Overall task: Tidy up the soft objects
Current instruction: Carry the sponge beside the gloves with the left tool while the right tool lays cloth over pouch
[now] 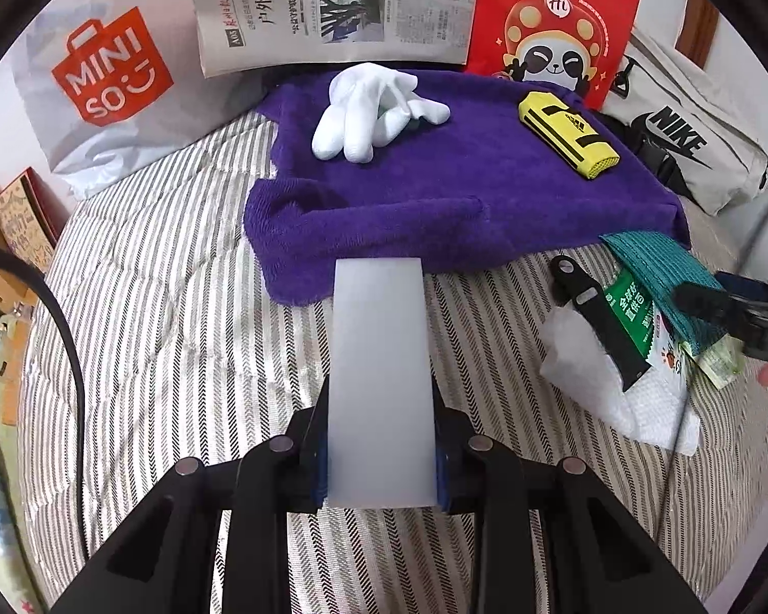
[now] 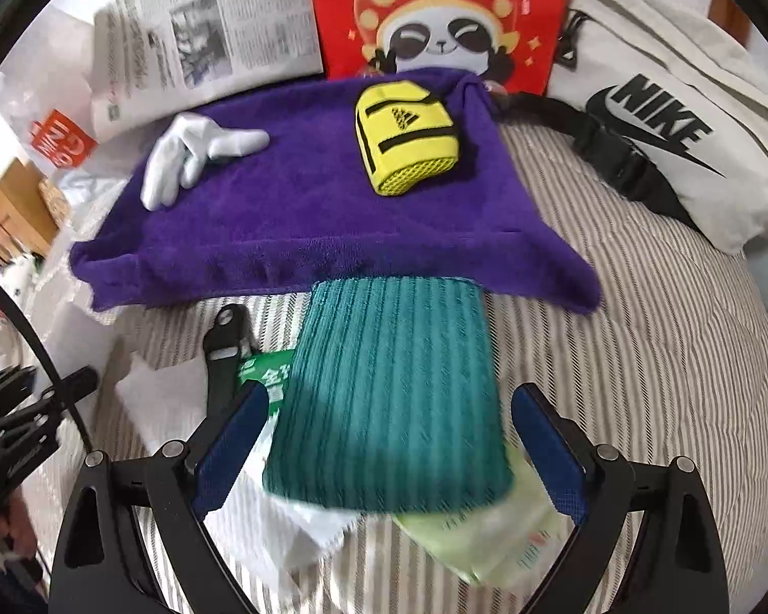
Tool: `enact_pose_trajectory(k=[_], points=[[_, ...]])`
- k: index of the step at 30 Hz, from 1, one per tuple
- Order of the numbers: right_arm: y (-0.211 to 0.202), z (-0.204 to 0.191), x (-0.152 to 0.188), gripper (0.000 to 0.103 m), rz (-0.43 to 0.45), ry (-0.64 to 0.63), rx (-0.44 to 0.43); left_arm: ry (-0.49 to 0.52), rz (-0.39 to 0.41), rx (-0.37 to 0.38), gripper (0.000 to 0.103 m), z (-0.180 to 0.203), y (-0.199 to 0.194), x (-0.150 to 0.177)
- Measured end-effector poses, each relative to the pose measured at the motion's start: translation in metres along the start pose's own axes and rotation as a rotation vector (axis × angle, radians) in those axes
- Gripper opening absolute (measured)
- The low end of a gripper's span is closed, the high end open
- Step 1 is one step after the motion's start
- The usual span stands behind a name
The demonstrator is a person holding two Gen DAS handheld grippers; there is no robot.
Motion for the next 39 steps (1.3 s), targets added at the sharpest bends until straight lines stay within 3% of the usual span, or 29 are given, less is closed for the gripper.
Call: enact_pose_trajectory(k=[4,6,12,23,34,39], points=[[0.02,-0.004,-0.001,0.095,-0.052,-0.035,0.094,-0.01,0.004,0.011,0.028,0.0,0.001,0.002],[0.027,-0.005,0.001,0.095,-0.06,-0.033,0.102,-0.012,0.006,0.013,0.028,0.0,0.001,0.001],[0.027,-0.001,0.001,0.088,-0.016,0.007,0.036,-0.025,-0.005,0.013,0.029,-0.001,0.007,0.004],[-0.016,0.002,0.006,0.087,0.059,-0.008,-0.008,-0.025,0.007,0.016,0.028,0.001,0.006,0.003],[-0.046,0.014,0.01,0.087,0.118,0.023,-0.048,-0.082,0.038,0.11,0.028,-0.004,-0.019,0.001],[-0.048,0.016,0.012,0.087,0.124,0.024,-0.059,-0.078,0.048,0.106,0.028,-0.004,-0.028,-0.005]])
Point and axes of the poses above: each gripper's, at about its wrist camera, not at the fingertips, and y roughly the way its jaws point, z to its right, x to its underside, the point moved 7 cm from there along y, roughly the way its jaws point, and after that the axes turned 4 degrees about -y, right-handed, at the moved point
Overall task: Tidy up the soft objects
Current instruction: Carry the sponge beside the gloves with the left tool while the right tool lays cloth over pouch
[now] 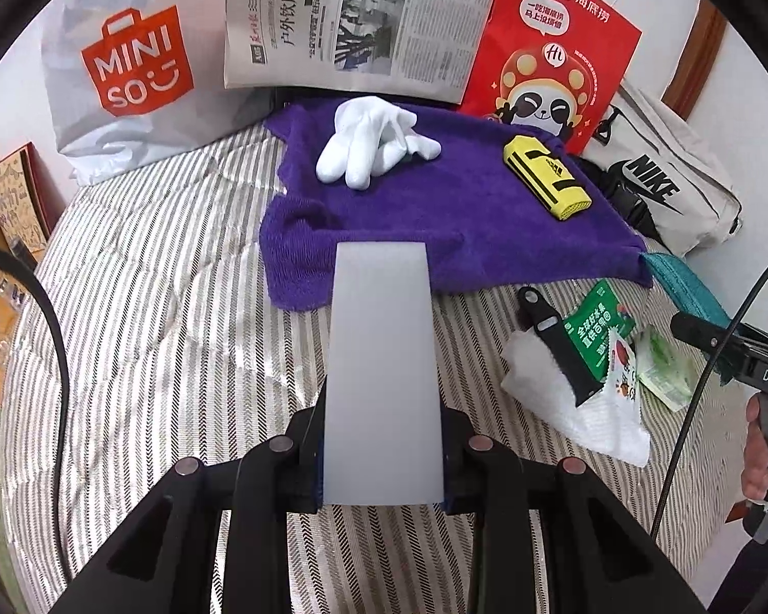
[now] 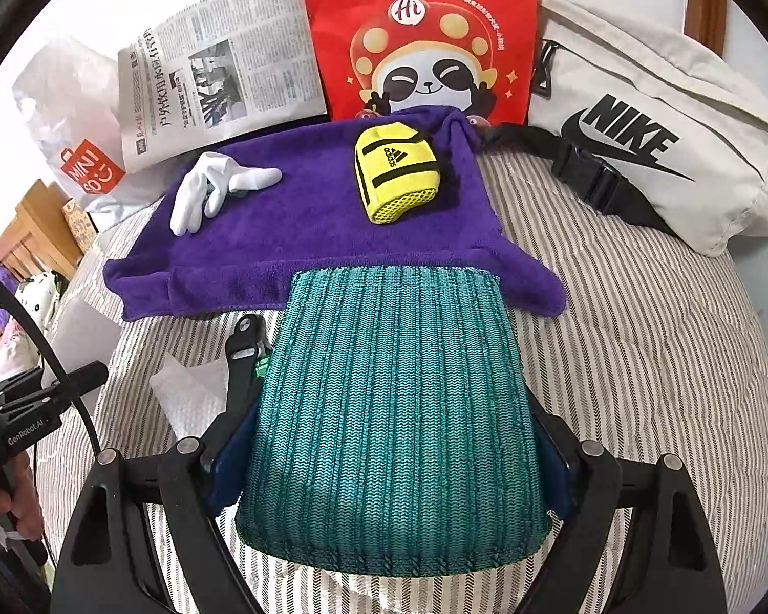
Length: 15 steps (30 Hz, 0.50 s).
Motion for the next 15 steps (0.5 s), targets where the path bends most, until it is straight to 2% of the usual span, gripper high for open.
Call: enact_pose_trajectory(k=[8,15], points=[[0.0,0.001,-0.011,0.087,0.005,-0.013,-0.008,0.012,0.006,0.002,0.028,0.006,-0.002,-0.006],[0.006,-0.005,-0.036,0.087,0.011,-0.04,-0.017,0.021,0.016,0.002,0.028,0.008,-0.001,-0.02]])
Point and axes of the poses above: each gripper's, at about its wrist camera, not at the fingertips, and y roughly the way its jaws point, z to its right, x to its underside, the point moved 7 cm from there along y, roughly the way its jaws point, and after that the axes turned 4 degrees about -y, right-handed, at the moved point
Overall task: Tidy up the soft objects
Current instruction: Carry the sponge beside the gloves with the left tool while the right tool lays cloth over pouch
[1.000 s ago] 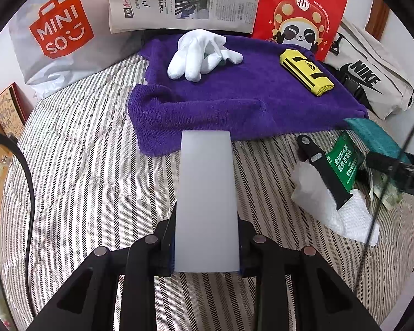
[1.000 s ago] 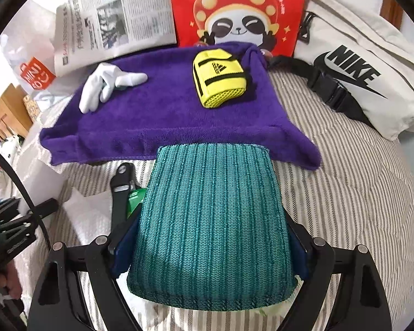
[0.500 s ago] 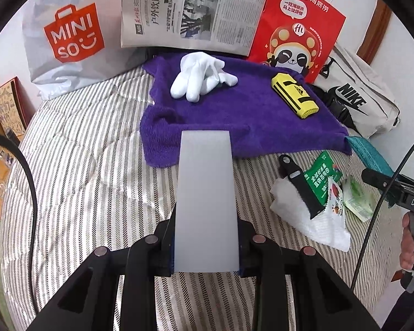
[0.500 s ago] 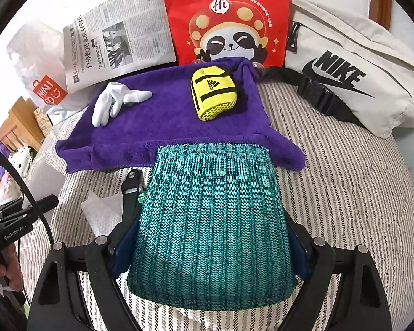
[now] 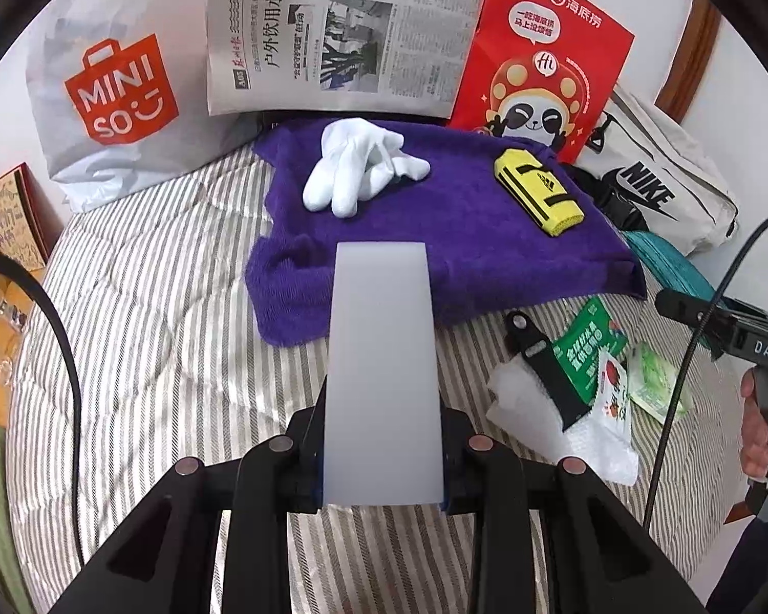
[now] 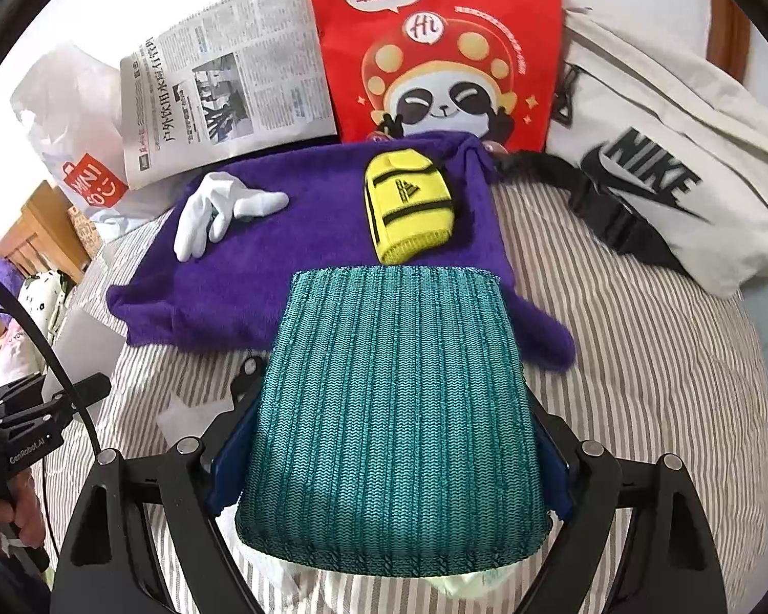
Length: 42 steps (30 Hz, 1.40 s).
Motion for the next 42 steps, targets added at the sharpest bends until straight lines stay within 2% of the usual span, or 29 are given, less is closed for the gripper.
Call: enact_pose_trajectory(k=[8,15,21,35,42], points=[[0.017,-0.009,-0.04,0.087,0.0,-0.073,0.036,-0.006,0.011,0.0,0.028,-0.006,-0.001,-0.025],[0.054,-0.015,-0.072,0.087,-0.025,-0.116,0.07,-0.002,0.007,0.004,0.028,-0.007,0.009,-0.053],[0.09,-0.016,-0.088,0.087,-0.039,-0.191,0.163,0.016,-0.004,0.004,0.028,-0.008,0.025,-0.072],[0.128,-0.022,-0.082,0.088,-0.077,-0.297,0.202,0.017,-0.036,0.02,0.028,-0.016,0.061,-0.095],[0.139,-0.014,-0.077,0.089,-0.09,-0.277,0.184,0.012,-0.059,0.044,0.028,-0.017,0.074,-0.1]])
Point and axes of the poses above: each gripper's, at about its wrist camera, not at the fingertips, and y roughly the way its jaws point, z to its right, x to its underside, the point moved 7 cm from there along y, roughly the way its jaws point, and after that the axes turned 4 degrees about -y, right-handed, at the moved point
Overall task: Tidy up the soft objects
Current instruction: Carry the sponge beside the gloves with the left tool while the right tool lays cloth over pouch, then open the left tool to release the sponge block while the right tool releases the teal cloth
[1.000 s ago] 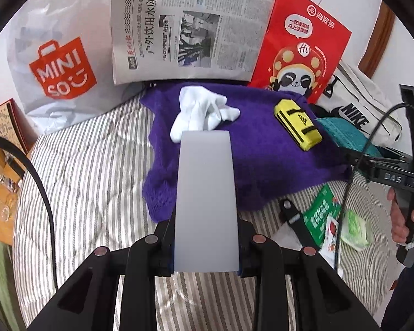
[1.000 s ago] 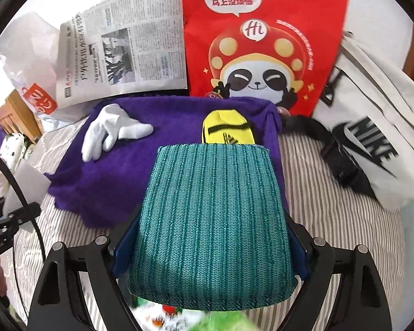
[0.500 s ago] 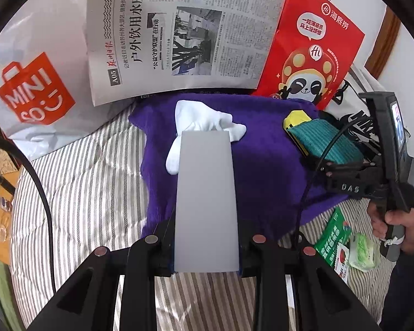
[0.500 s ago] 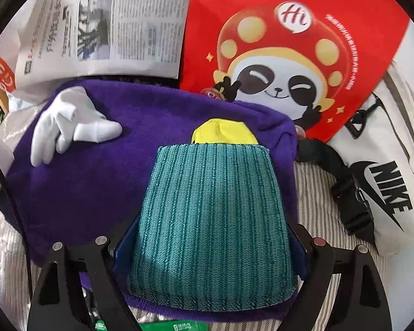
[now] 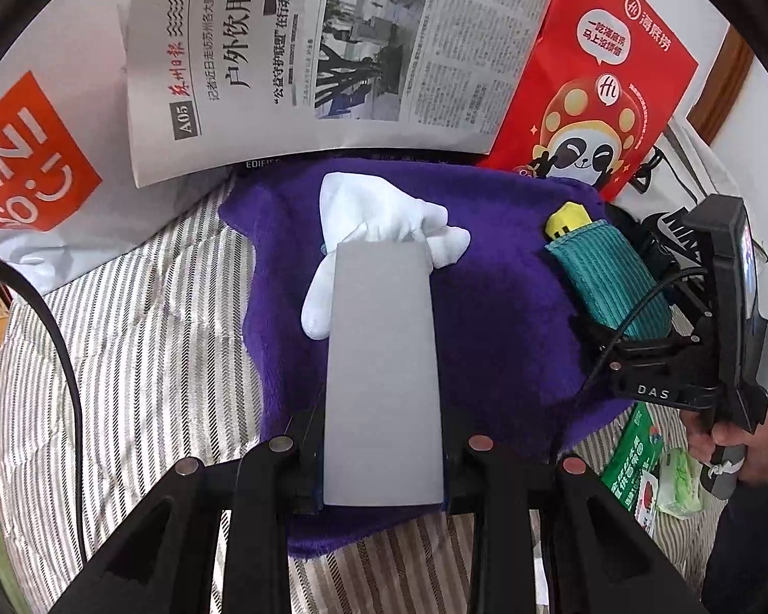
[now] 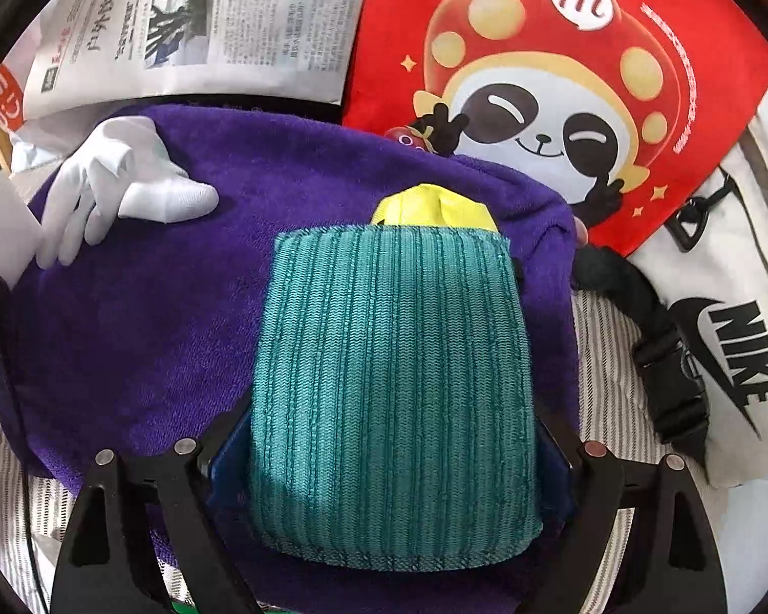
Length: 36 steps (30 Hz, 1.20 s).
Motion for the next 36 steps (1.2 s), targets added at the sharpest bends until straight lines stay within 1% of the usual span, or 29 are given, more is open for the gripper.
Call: enact_pose_trajectory(k=[10,12,16,20,22,24,25,26,27,28,30,34,36], points=[[0.003,-0.001,0.002,0.089,-0.014,-0.006,-0.011,0.03,-0.038,-0.043,0.028,0.006,0.024,-0.002],[0.002,-0.001,-0.003,0.089,-0.012,-0.001,-0.015,0.031,-0.039,-0.042,0.028,0.006,0.026,-0.003],[-0.005,0.004,-0.006,0.09,0.002,0.024,-0.045,0.046,-0.063,-0.064,0.029,0.006,0.036,-0.003],[-0.01,0.011,-0.007,0.091,0.011,0.07,-0.081,0.072,-0.058,-0.084,0.029,0.011,0.038,-0.001],[-0.011,0.015,-0.008,0.093,0.012,0.087,-0.108,0.073,-0.06,-0.086,0.03,0.012,0.038,0.0],[-0.012,0.019,-0.009,0.093,0.015,0.097,-0.099,0.07,-0.071,-0.07,0.04,0.015,0.038,0.002],[-0.013,0.02,-0.009,0.095,0.02,0.098,-0.096,0.068,-0.076,-0.055,0.042,0.017,0.037,0.003],[-0.014,0.021,-0.009,0.096,0.024,0.094,-0.096,0.067,-0.076,-0.043,0.049,0.019,0.035,0.004],[-0.015,0.021,-0.009,0.096,0.027,0.091,-0.095,0.069,-0.075,-0.043,0.055,0.02,0.034,0.004],[-0.016,0.021,-0.008,0.096,0.028,0.09,-0.091,0.073,-0.072,-0.049,0.058,0.021,0.033,0.004],[-0.019,0.022,-0.008,0.096,0.031,0.095,-0.093,0.078,-0.063,-0.063,0.06,0.02,0.026,0.006],[-0.038,0.024,-0.009,0.096,0.055,0.108,-0.098,0.072,-0.059,-0.062,0.061,0.019,0.017,0.01],[-0.046,0.026,-0.009,0.096,0.064,0.116,-0.095,0.069,-0.058,-0.079,0.065,0.016,0.011,0.011]])
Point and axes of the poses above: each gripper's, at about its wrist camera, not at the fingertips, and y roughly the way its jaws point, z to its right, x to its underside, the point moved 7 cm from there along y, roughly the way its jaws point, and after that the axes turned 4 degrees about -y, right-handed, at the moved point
